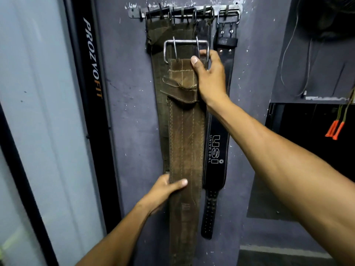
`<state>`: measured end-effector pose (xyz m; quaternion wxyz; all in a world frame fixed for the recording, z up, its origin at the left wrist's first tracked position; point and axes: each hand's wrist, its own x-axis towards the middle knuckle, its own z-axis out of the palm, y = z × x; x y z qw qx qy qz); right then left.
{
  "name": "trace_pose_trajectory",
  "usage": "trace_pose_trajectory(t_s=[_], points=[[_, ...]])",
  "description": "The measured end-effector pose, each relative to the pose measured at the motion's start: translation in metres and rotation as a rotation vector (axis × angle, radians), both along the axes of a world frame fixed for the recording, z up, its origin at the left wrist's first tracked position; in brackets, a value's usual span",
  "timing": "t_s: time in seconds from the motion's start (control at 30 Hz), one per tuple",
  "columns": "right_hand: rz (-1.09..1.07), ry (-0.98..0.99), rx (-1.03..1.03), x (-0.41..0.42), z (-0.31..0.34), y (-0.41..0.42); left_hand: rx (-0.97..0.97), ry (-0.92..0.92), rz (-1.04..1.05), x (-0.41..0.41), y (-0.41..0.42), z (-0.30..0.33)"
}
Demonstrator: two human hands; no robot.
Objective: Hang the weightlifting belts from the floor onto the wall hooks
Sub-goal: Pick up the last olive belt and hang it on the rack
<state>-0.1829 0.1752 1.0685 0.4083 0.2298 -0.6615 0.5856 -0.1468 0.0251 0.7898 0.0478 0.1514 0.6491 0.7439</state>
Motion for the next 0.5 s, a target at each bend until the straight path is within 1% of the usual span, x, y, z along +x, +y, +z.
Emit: trace_pose_trajectory(t_s=[0.13,0.2,0.23,0.33,0.37,0.43,0.5], points=[[0.032,-0.099,0.051,-0.008,-0.031,-0.002,0.371,0.131,0.031,-0.007,0.012,0.099],[0.055,-0.131,0.092,-0.008,-0.05,-0.005,0.495,0.177,0.092,-0.01,0.013,0.15],[0.07,-0.137,0.104,-0.008,-0.059,-0.006,0.504,0.189,0.146,-0.013,0.012,0.17],[0.1,-0.132,0.085,-0.008,-0.078,-0.008,0.368,0.211,0.318,-0.021,0.011,0.194],[0.14,-0.144,0.047,-0.007,-0.083,-0.006,0.346,0.218,0.337,-0.021,0.012,0.193],[0.298,-0.19,-0.075,-0.004,-0.1,0.003,0.344,0.246,0.335,-0.021,0.015,0.186],[0.411,-0.244,-0.14,0.0,-0.13,0.01,0.365,0.272,0.337,-0.025,0.015,0.183]])
